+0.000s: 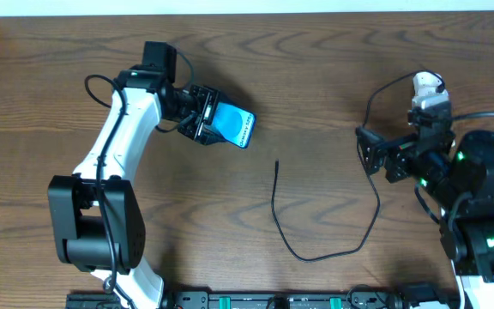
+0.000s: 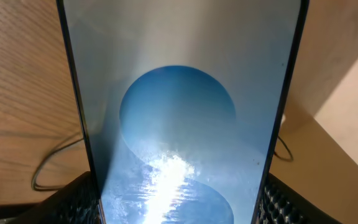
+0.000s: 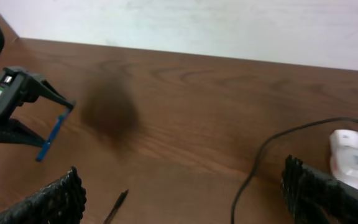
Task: Plug charger to phone and switch on socket
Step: 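Move the right gripper forward toward the cable end near the phone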
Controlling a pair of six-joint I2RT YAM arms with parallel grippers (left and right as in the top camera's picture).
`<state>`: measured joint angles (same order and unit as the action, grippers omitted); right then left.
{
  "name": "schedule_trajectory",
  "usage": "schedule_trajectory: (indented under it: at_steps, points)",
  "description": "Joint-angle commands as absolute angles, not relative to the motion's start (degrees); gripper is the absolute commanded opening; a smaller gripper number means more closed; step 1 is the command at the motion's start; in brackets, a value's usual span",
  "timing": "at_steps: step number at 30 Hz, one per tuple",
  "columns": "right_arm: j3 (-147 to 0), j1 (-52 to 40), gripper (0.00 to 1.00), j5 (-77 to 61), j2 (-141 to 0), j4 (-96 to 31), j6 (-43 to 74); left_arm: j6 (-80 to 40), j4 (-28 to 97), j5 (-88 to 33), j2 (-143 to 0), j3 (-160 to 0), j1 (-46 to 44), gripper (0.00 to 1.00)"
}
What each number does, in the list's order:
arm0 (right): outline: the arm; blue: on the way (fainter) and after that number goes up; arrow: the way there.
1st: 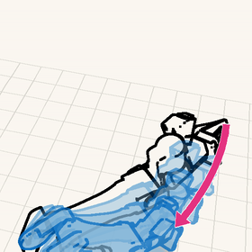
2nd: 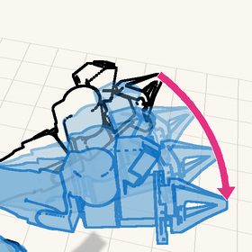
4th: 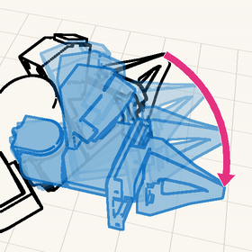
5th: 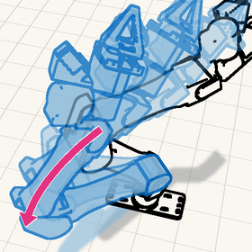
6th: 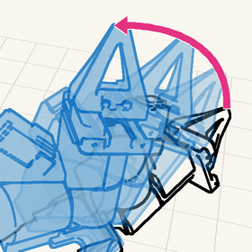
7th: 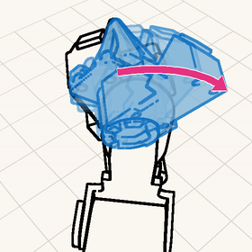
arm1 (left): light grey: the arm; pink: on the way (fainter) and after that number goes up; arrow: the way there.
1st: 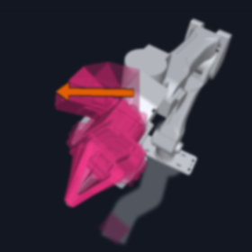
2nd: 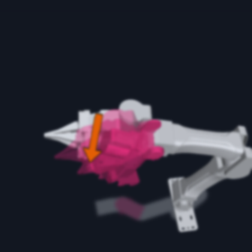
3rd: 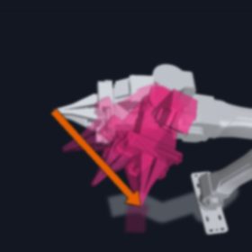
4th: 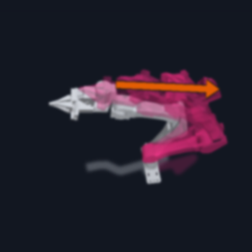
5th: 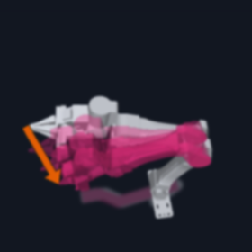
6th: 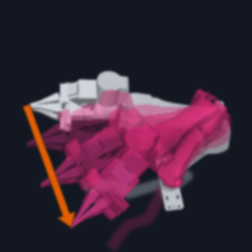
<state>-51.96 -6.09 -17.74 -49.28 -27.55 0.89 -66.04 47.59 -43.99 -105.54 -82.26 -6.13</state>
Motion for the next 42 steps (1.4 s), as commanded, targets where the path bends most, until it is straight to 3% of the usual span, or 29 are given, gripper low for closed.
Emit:
schedule_trajectory:
  at_steps: [1, 13, 24, 28, 35, 42]
  points:
    - [-53.3, -6.3, 0.99, -20.2, -50.6, -27.0, 1.7, -68.0, 47.7, -39.1, -103.6, -82.4, -8.1, 0.07]
    - [-53.2, -6.3, 0.99, -23.6, -58.2, -29.6, 16.1, -71.7, 47.4, -33.6, -103.6, -82.4, -12.8, 0.07]
    - [-53.2, -6.3, 0.99, -38.7, -68.2, -27.8, 16.1, -74.3, 47.5, -28.8, -103.6, -82.4, -15.4, 0.07]
    - [-53.2, -6.3, 0.99, -40.9, -69.1, -27.0, 16.2, -76.1, 47.5, -28.8, -103.6, -82.4, -15.4, 0.08]
    - [-53.2, -6.4, 0.99, -40.8, -69.2, -25.9, 28.0, -80.8, 47.5, -28.9, -103.6, -82.4, -16.3, 0.07]
    - [-53.2, -6.5, 0.99, -41.0, -69.2, -25.4, 28.7, -83.4, 47.5, -28.9, -103.6, -82.4, -17.8, 0.07]
